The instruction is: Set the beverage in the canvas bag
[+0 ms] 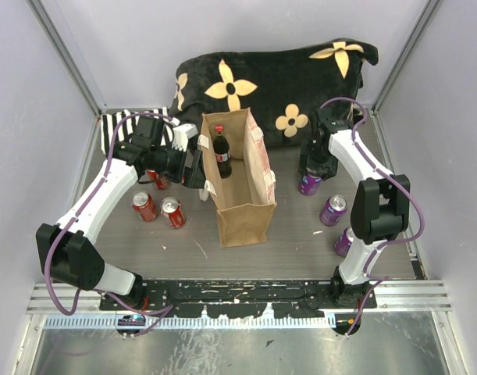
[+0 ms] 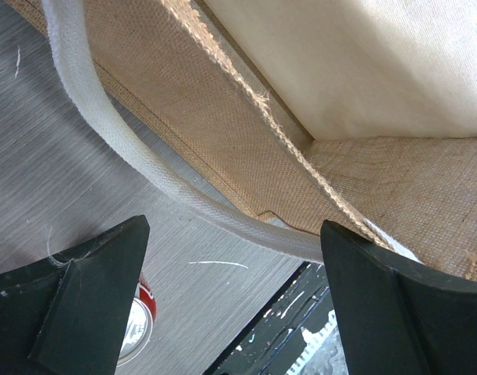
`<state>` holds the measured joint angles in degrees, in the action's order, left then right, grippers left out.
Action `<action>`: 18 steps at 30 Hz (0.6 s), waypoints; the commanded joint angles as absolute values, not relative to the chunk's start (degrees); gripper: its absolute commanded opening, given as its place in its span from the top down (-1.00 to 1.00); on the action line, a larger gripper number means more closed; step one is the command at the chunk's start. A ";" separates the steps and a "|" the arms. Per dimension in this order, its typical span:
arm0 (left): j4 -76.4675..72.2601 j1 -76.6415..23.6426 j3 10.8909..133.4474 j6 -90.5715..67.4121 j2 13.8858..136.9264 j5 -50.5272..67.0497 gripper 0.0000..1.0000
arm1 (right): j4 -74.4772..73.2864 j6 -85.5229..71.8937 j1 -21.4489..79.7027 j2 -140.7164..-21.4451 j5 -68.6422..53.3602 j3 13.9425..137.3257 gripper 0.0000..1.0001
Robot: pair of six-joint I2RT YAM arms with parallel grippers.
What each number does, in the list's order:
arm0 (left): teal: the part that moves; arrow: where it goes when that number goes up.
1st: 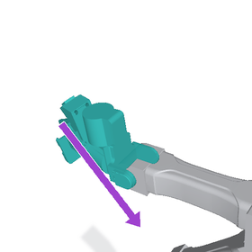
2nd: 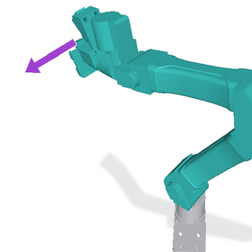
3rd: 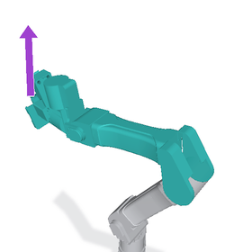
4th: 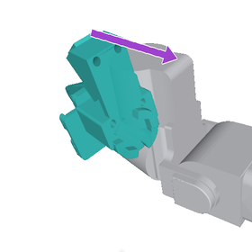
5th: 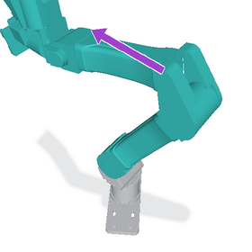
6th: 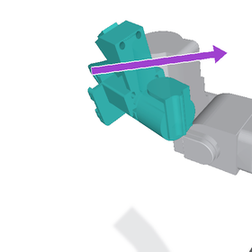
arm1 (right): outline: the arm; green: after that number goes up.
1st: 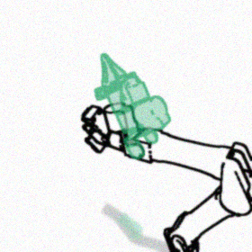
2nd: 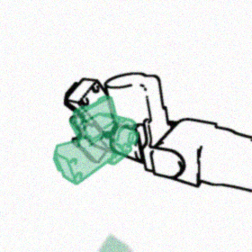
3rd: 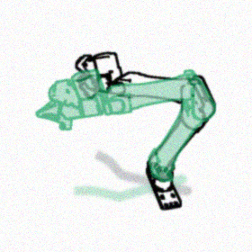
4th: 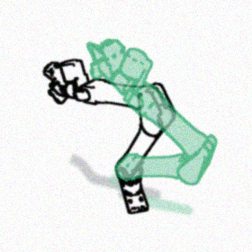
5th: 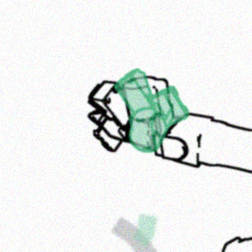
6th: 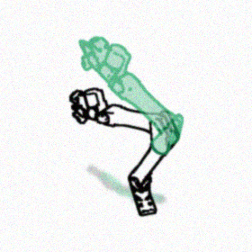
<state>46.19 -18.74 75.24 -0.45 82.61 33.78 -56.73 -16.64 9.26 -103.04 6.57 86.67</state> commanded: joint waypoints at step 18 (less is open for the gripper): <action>45.53 -18.50 76.99 0.15 82.19 35.40 -0.96 | -49.20 -17.49 9.58 -102.48 8.53 83.65 -0.44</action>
<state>46.17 -18.74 75.24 -0.43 82.61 33.98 -52.51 -16.88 9.30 -101.16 7.68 83.66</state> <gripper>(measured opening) 0.982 0.721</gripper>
